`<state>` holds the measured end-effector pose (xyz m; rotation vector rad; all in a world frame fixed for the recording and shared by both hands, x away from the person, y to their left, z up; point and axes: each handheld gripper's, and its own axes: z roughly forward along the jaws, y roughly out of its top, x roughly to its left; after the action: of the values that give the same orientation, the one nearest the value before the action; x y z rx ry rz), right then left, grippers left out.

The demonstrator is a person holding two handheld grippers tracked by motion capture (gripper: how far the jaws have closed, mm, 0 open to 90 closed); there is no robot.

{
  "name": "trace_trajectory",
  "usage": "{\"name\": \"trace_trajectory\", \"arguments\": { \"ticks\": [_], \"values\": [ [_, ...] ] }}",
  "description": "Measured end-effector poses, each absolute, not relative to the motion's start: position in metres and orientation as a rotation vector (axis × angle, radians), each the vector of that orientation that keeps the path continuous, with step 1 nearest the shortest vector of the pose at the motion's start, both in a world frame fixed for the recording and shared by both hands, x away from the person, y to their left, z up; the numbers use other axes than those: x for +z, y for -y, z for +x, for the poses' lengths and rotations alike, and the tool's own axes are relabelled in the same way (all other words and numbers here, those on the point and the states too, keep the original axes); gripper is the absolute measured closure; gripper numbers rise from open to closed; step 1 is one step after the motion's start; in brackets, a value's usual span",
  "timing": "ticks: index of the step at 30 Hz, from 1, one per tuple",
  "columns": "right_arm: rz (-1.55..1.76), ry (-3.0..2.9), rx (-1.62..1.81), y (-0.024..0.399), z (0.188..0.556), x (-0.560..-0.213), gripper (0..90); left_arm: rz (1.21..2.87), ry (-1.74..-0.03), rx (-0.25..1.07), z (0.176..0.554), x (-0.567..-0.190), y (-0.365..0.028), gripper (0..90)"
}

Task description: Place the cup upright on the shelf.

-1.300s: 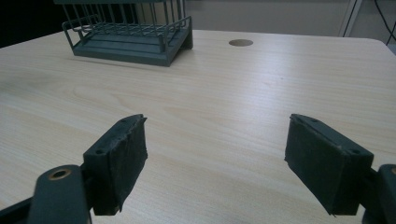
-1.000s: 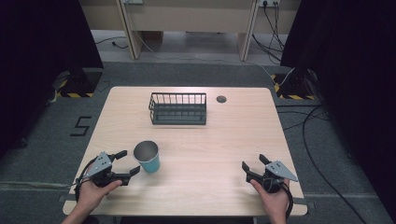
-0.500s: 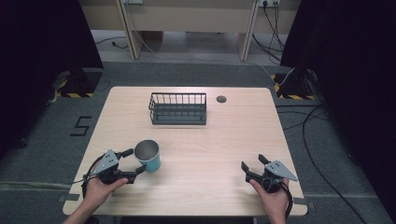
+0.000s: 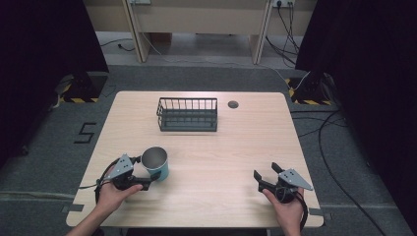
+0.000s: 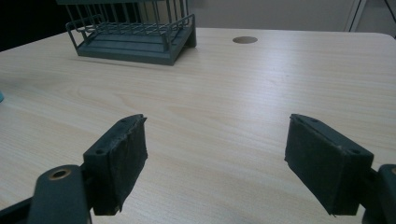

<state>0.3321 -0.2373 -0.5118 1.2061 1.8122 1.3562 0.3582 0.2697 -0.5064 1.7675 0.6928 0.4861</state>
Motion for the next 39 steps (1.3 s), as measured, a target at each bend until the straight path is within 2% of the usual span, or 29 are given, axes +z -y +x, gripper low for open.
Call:
{"name": "trace_trajectory", "arguments": {
  "ticks": [23,39],
  "values": [
    [1.210,-1.818,1.364,0.237,0.333,-0.512,21.7,1.726,-0.695,0.449,0.365,-0.509,-0.262,15.5],
    [1.211,-1.811,1.368,0.238,0.333,-0.512,21.6,1.708,-0.673,0.474,0.365,-0.498,-0.261,15.7]
  ]
}}
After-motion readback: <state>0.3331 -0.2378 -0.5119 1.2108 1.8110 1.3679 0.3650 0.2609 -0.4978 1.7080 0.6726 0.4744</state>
